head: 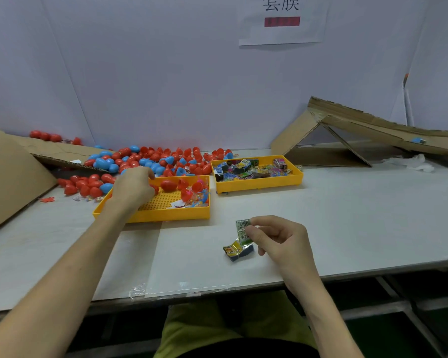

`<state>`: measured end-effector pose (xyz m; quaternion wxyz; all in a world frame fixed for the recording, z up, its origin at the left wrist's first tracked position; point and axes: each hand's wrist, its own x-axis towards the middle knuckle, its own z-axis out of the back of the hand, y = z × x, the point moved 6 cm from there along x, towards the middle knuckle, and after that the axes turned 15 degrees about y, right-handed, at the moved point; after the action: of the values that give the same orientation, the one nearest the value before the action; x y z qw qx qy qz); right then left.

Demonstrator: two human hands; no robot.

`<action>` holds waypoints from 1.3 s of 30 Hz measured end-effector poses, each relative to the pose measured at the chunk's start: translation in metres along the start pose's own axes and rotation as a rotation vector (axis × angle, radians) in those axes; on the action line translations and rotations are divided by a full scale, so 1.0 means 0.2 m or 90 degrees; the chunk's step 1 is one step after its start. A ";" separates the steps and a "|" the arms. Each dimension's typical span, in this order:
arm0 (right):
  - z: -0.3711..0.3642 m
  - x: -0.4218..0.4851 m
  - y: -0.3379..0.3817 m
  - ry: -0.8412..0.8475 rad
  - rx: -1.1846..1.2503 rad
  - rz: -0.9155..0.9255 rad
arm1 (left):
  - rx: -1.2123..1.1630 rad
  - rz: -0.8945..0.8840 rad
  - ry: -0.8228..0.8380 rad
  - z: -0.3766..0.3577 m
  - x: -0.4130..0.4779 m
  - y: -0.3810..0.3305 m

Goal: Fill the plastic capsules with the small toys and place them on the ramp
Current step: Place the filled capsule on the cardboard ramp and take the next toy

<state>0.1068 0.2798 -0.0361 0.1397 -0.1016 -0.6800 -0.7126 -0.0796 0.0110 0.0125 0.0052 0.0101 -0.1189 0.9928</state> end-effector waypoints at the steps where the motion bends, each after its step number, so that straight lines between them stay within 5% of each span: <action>1: 0.00 0.00 0.00 0.000 0.003 -0.002 | 0.019 0.007 0.020 -0.02 0.03 0.01; 6: 0.01 0.00 -0.01 0.000 0.009 -0.007 | 0.025 -0.011 -0.002 -0.03 0.05 0.03; 10: 0.01 0.00 0.00 -0.013 0.002 0.008 | -0.409 -0.151 -0.098 0.10 -0.21 -0.03; 14: 0.02 -0.01 0.00 -0.022 0.006 0.024 | -0.843 -0.360 0.049 -0.01 -0.64 -0.20; 17: 0.01 -0.01 0.01 -0.008 0.013 0.032 | -1.006 -0.368 0.121 -0.18 -0.79 -0.30; 39: 0.00 -0.03 0.06 -0.008 0.007 0.086 | -0.863 -0.350 0.170 -0.36 -0.80 -0.40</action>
<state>0.1165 0.2799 -0.0275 0.1840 -0.1509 -0.6764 -0.6970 0.0798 0.1039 -0.0425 0.2729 -0.0866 -0.6971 0.6573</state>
